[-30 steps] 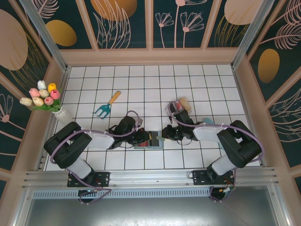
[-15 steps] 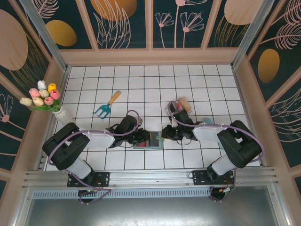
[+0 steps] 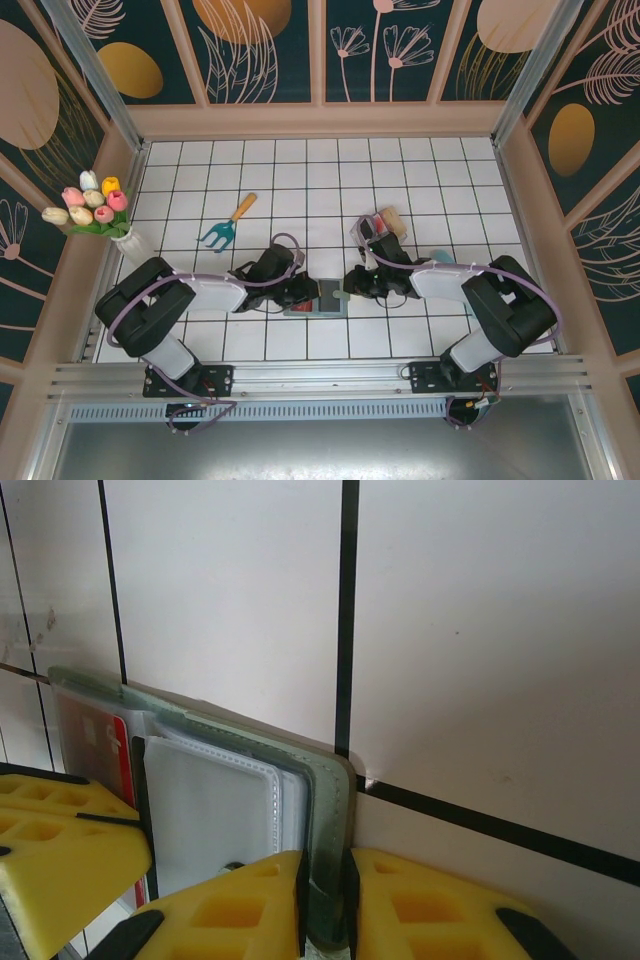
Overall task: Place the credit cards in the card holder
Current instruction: Insert the credit card into the card slot, then slide the button at the card holder.
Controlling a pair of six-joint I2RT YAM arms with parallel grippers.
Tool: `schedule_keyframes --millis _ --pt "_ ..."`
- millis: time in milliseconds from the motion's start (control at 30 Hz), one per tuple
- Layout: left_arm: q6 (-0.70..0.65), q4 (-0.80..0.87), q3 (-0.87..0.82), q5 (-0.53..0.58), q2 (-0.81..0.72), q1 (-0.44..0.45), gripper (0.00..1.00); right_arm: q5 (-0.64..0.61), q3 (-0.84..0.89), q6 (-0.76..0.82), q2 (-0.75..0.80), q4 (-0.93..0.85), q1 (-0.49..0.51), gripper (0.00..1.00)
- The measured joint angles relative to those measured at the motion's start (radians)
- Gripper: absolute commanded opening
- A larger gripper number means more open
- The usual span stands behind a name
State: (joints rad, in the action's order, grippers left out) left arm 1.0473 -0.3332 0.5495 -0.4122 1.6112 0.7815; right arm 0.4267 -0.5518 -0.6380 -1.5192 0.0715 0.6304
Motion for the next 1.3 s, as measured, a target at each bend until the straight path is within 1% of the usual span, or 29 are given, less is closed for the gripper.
schedule_keyframes --millis 133,233,300,333,367,500,533,567,633,667,767,900,1033,1167,1300 --pt "0.001 -0.001 0.002 0.003 0.003 0.008 0.15 -0.002 -0.003 0.000 0.000 -0.003 0.000 0.23" --pt "0.005 -0.003 0.002 0.007 -0.007 0.012 0.24 -0.018 -0.017 0.002 0.002 -0.027 0.002 0.29" --pt "0.007 0.006 0.002 0.025 -0.029 0.017 0.24 -0.069 -0.037 0.005 0.015 -0.067 0.005 0.34" --pt "0.007 0.019 0.002 0.041 -0.047 0.018 0.29 -0.100 -0.048 0.008 0.026 -0.097 0.005 0.36" --pt "0.006 0.037 0.002 0.060 -0.071 0.018 0.30 -0.134 -0.062 0.012 0.039 -0.130 0.005 0.37" --pt "0.002 0.103 0.001 0.135 -0.161 0.018 0.33 -0.250 -0.130 0.030 0.092 -0.246 0.024 0.37" --pt "0.001 0.120 0.001 0.156 -0.182 0.018 0.32 -0.270 -0.147 0.031 0.106 -0.264 0.038 0.34" --pt "0.000 0.133 0.001 0.172 -0.198 0.018 0.32 -0.283 -0.161 0.031 0.119 -0.273 0.055 0.28" --pt "-0.001 0.155 0.001 0.203 -0.217 0.018 0.30 -0.286 -0.179 0.027 0.135 -0.275 0.094 0.23" --pt "0.000 0.168 0.001 0.219 -0.221 0.018 0.28 -0.280 -0.183 0.023 0.138 -0.271 0.117 0.19" --pt "0.000 0.201 0.001 0.259 -0.221 0.018 0.24 -0.264 -0.184 -0.003 0.130 -0.259 0.181 0.14" --pt "0.000 0.204 0.001 0.272 -0.196 0.018 0.20 -0.254 -0.197 -0.033 0.066 -0.243 0.249 0.13" --pt "0.000 0.203 0.002 0.271 -0.124 0.018 0.18 -0.252 -0.230 -0.052 -0.027 -0.243 0.298 0.12" --pt "0.000 0.175 0.010 0.269 -0.094 0.018 0.17 -0.319 -0.283 -0.067 -0.093 -0.299 0.336 0.13" --pt "0.004 0.159 0.007 0.270 -0.088 0.018 0.15 -0.422 -0.299 -0.087 -0.098 -0.385 0.341 0.13"
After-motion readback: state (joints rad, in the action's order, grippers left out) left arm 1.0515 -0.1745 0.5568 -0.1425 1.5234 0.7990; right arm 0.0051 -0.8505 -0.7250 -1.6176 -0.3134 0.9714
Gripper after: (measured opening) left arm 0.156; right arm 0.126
